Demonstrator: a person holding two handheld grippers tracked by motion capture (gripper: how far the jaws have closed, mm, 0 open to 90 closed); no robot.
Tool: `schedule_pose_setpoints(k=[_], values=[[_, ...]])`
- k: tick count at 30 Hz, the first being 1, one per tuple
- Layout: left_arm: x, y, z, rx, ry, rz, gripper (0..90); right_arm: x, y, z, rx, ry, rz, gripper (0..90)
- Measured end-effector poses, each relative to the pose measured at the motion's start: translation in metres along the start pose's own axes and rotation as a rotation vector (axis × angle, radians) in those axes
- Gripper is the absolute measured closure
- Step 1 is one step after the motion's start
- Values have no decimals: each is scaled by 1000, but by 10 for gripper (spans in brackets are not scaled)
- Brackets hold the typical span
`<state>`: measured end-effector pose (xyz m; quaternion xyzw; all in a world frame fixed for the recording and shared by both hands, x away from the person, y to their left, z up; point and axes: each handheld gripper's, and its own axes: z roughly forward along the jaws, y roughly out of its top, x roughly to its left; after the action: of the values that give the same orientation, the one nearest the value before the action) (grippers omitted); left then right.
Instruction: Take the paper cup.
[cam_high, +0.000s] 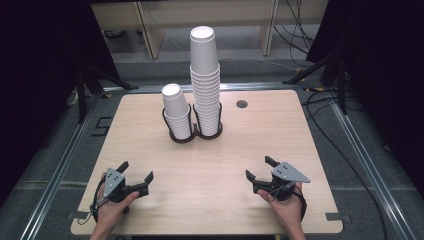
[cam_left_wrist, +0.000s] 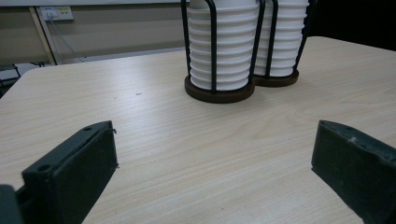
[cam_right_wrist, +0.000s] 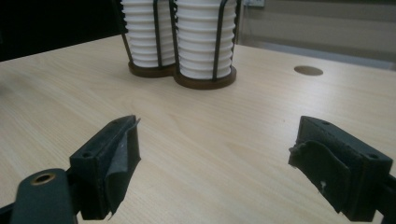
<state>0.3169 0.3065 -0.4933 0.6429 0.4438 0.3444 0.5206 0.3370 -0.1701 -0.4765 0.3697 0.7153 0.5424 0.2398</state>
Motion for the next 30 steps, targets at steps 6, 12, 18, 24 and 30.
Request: schedule_pose_setpoints(k=[6, 12, 18, 24, 30], values=[[-3, 0, 1, -7, 1, 24, 0, -1, 2, 2, -15, -27, -4, 149], [-3, 4, 5, -17, -10, 24, 0, 0, 11, 3, -53, -27, -10, 150], [-8, 23, 9, -46, -57, 60, 0, 3, 34, 3, -78, -20, -27, 150], [-17, 48, 26, -86, -108, 85, 0, 0, 61, 10, -117, -20, -9, 151], [-26, 75, 47, -133, -155, 110, 0, -7, 94, 18, -165, -17, -34, 150]])
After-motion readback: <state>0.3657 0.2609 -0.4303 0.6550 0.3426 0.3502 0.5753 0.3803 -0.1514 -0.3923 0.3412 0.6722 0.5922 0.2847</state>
